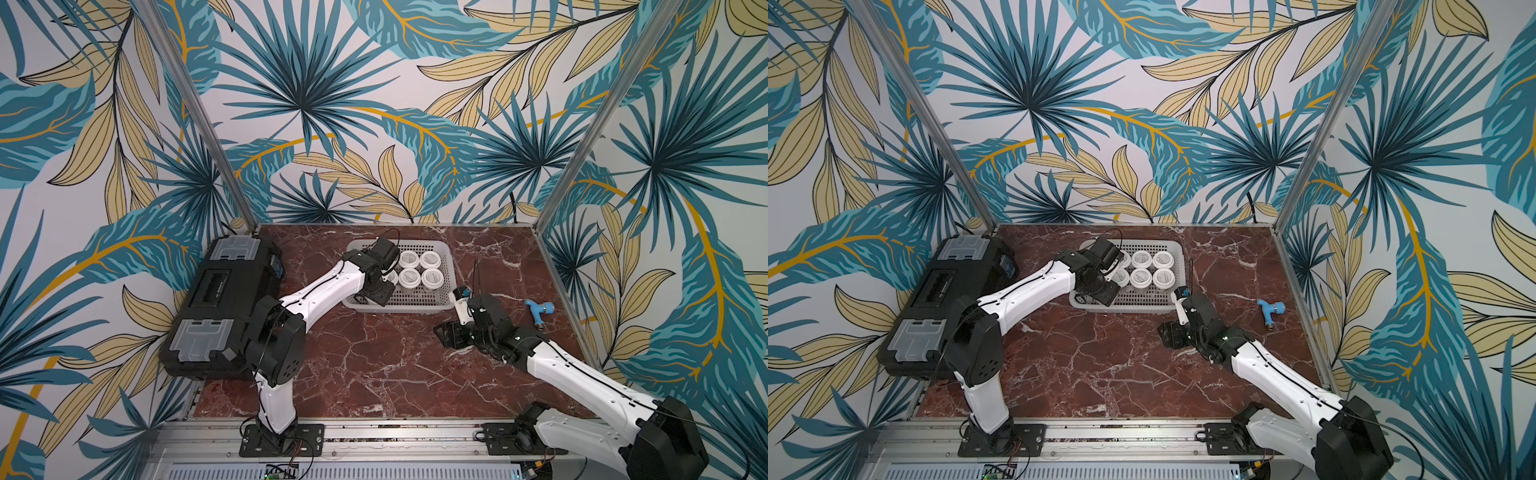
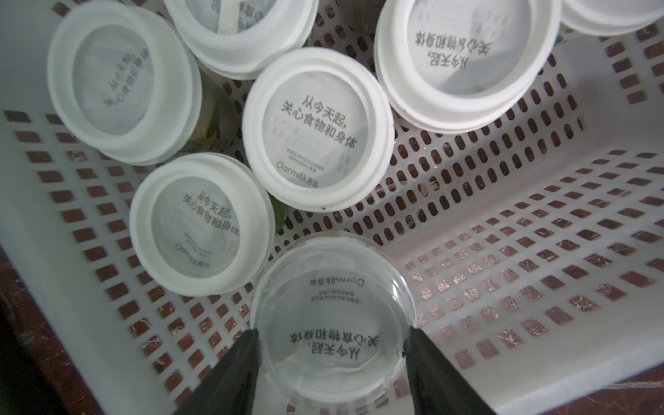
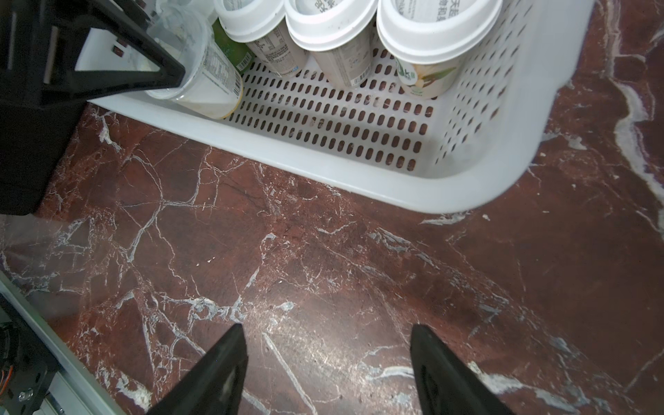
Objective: Put the yogurt in the basket
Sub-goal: Place the yogurt in the basket.
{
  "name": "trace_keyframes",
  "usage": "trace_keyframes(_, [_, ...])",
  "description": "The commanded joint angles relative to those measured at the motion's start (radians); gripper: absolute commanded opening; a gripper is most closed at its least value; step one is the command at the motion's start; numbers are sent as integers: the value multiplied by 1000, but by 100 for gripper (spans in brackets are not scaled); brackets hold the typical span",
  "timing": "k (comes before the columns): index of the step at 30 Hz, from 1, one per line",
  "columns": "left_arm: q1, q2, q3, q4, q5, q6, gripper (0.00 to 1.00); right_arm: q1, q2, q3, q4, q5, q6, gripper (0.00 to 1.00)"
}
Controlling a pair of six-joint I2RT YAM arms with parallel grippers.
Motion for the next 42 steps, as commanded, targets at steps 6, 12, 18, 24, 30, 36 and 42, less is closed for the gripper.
trace_keyframes(6, [6, 4, -34, 31, 39, -8, 67, 3, 1, 11, -13, -9, -14, 76])
trace_keyframes(12, [5, 11, -37, 35, 38, -8, 69, 4, 0, 11, -13, -9, -14, 76])
trace_keyframes(18, [6, 16, -51, 39, 38, -11, 69, 4, 1, 11, -13, -9, -13, 76])
trace_keyframes(24, [8, 12, -63, 38, 29, -11, 69, 3, 2, 13, -13, -9, -13, 76])
trace_keyframes(30, [10, 13, -74, 52, 38, -14, 70, 4, 1, 12, -13, -9, -14, 76])
trace_keyframes(36, [11, -15, -71, 61, 62, -17, 70, 3, 6, 14, -13, -10, -13, 76])
trace_keyframes(42, [10, -98, -86, 114, 121, -8, 72, 3, 13, 17, -14, -12, -13, 76])
